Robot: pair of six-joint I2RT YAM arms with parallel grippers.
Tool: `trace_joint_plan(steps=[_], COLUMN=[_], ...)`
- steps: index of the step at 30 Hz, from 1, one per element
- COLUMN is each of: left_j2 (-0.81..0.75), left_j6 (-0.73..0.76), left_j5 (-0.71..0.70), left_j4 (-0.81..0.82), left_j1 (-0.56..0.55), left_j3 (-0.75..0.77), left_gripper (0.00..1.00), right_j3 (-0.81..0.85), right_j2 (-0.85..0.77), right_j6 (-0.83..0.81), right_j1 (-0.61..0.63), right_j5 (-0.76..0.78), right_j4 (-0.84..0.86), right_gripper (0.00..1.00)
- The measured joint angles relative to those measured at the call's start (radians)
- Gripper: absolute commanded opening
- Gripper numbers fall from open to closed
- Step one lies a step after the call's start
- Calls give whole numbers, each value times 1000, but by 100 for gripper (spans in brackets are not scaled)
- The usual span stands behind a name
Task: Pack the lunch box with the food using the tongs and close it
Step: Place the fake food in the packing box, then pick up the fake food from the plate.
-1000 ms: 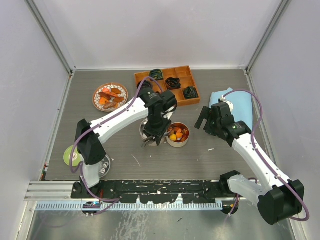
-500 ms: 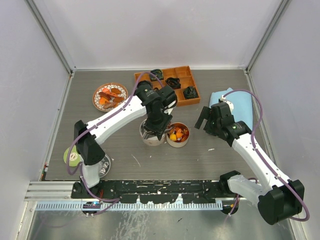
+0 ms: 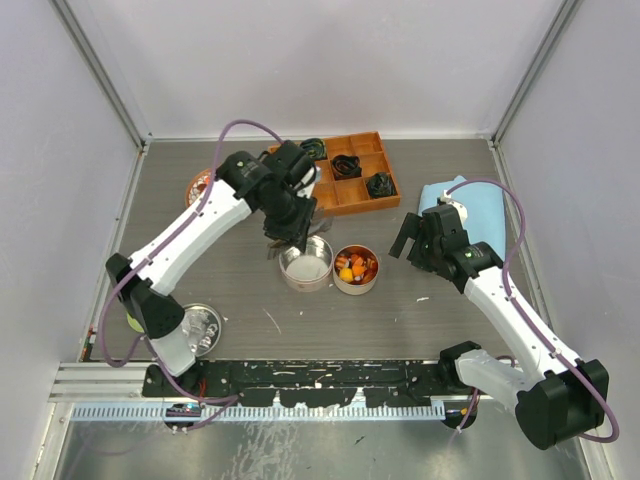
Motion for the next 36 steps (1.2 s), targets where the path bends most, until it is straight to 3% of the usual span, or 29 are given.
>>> trace_joint_plan(steps=[6,16,22,28,36], left_j2=[-61,-121,-126,-110,62], left_j6=[5,48,63,66,89], left_j5=[-1,0,37,81,90], left_j4=[0,5,56,113,143], left_j1=[120,443,565,645,687], left_j3=[-56,-158,-229,-251,-154], left_gripper=[39,39,40,39,39], right_j3=[0,0,0,4,9], right_j2=[0,3,10,10,18], right_j6=[0,0,0,0,0], right_j1=[0,0,0,0,0], right_j5=[0,0,-1,-2,-5], right_j4=[0,0,0,2,1], right_gripper=[100,100,100,100,100])
